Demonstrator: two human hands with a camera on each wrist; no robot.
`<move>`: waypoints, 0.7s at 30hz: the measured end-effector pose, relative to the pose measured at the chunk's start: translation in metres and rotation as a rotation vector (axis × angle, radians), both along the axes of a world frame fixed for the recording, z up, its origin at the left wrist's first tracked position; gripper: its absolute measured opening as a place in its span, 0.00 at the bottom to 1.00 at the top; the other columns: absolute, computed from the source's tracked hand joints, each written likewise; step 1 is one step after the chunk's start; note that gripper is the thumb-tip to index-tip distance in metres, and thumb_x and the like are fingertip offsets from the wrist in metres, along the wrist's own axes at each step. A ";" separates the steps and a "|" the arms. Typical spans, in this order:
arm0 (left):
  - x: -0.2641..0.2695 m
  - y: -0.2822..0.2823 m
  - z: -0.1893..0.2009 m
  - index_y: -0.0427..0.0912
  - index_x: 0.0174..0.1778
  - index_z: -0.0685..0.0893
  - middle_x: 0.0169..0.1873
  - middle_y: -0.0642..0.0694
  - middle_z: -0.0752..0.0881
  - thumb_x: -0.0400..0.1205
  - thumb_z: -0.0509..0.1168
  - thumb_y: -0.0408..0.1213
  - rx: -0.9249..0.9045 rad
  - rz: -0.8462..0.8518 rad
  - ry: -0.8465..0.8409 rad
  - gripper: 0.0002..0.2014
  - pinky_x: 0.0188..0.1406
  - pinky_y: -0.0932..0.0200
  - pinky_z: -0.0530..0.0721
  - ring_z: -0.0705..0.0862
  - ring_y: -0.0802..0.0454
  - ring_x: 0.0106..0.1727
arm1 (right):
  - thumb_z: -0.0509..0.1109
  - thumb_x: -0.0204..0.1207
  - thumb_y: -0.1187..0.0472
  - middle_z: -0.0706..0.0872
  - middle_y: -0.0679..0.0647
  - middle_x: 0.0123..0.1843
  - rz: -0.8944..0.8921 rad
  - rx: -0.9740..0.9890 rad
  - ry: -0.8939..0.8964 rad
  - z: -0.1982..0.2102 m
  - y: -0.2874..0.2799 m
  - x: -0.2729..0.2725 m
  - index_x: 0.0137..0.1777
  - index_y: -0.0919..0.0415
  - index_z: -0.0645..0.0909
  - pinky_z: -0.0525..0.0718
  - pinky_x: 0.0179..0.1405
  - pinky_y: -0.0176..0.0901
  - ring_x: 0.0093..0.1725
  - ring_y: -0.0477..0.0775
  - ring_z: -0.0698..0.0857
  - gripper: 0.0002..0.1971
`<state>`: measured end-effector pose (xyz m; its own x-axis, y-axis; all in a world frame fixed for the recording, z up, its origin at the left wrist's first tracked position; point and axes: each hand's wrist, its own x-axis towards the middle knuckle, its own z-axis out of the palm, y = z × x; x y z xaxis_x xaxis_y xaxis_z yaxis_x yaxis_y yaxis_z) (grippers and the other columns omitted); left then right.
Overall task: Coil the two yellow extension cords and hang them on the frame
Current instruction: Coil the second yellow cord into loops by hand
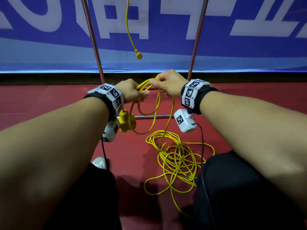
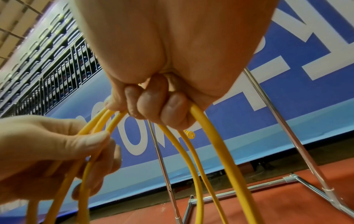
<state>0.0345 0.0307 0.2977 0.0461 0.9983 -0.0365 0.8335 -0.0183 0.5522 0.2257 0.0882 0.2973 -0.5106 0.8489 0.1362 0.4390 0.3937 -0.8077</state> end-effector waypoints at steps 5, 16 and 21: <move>0.005 0.001 0.005 0.43 0.33 0.81 0.29 0.45 0.79 0.79 0.69 0.60 0.203 0.153 0.386 0.22 0.36 0.53 0.75 0.83 0.39 0.39 | 0.72 0.82 0.51 0.71 0.48 0.21 -0.012 -0.030 0.055 0.000 0.000 -0.006 0.34 0.57 0.80 0.65 0.25 0.42 0.24 0.53 0.66 0.16; 0.009 -0.001 0.008 0.46 0.31 0.80 0.29 0.46 0.82 0.75 0.67 0.71 0.177 0.164 0.443 0.28 0.37 0.52 0.79 0.85 0.41 0.39 | 0.72 0.81 0.48 0.75 0.47 0.21 -0.034 0.043 0.009 -0.001 -0.002 -0.004 0.35 0.54 0.82 0.70 0.27 0.41 0.22 0.50 0.71 0.15; 0.007 0.003 -0.002 0.42 0.30 0.84 0.27 0.46 0.88 0.82 0.63 0.64 0.114 0.060 0.093 0.28 0.44 0.51 0.84 0.88 0.45 0.36 | 0.73 0.81 0.51 0.74 0.45 0.20 -0.013 0.000 0.061 -0.001 -0.003 0.000 0.39 0.57 0.83 0.67 0.23 0.36 0.20 0.46 0.69 0.12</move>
